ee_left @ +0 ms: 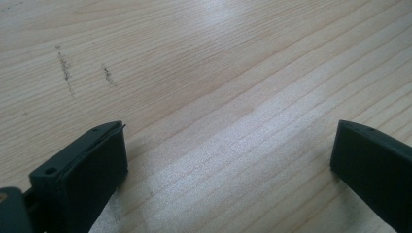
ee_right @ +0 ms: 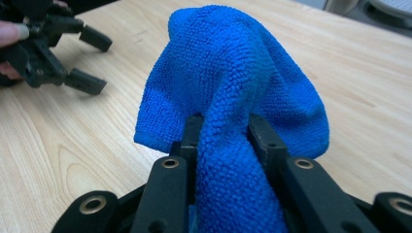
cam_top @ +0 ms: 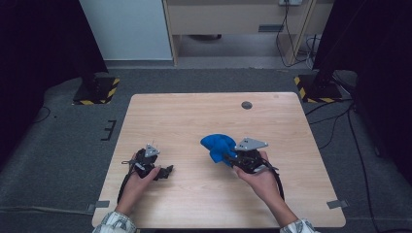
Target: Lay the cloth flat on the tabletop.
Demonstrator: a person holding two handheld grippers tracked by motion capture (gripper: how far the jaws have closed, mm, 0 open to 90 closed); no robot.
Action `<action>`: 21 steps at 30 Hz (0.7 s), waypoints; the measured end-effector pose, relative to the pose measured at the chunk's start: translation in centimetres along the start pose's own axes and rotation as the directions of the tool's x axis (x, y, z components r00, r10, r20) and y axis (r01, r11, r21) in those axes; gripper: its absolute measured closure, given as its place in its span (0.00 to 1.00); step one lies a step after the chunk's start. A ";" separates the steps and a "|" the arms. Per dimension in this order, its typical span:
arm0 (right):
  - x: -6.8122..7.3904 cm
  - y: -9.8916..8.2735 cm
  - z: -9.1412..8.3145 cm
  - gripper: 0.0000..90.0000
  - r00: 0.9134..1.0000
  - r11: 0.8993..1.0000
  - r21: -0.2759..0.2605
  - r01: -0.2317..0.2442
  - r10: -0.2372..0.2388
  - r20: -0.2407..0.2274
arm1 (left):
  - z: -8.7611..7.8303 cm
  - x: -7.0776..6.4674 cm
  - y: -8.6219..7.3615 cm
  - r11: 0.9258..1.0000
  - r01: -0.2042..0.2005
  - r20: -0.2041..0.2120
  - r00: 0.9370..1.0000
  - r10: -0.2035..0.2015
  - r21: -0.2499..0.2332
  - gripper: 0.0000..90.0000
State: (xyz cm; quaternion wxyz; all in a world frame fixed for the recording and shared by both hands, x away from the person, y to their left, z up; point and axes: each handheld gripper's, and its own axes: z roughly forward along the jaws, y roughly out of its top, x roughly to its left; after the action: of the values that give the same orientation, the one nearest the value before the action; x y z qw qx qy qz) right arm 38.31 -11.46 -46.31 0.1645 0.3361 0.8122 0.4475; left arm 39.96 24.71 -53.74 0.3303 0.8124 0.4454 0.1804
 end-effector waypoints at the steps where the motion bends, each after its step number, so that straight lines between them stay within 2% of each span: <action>1: 0.1 -0.1 0.3 0.79 1.000 1.000 0.003 0.003 -0.003 -0.001 | 0.0 0.0 0.0 1.000 0.000 0.000 1.000 0.000 0.000 0.00; 6: 0.1 -1.1 1.7 0.76 1.000 0.999 0.041 -0.006 0.006 -0.004 | 0.0 0.0 0.0 1.000 0.000 0.000 1.000 0.000 0.000 0.00; 8: 0.2 -1.6 2.3 0.74 1.000 0.998 0.063 -0.009 0.008 0.008 | 0.0 0.0 0.0 1.000 0.000 0.000 1.000 0.000 0.000 0.00; 13: 0.4 -2.3 3.2 0.71 1.000 0.996 0.090 -0.009 0.008 0.005 | 0.0 0.0 0.0 1.000 0.000 0.000 1.000 0.000 0.000 0.00; 21: 1.3 -2.7 4.7 0.65 1.000 0.992 0.127 0.026 -0.024 -0.018 | 0.0 0.0 0.0 1.000 0.000 0.000 1.000 0.000 0.000 0.00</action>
State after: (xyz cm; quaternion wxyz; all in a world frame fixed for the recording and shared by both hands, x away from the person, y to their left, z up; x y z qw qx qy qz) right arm 38.98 -8.65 -51.13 0.1415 0.3321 0.8445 0.3956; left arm 39.96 24.70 -53.74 0.3303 0.8123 0.4455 0.1804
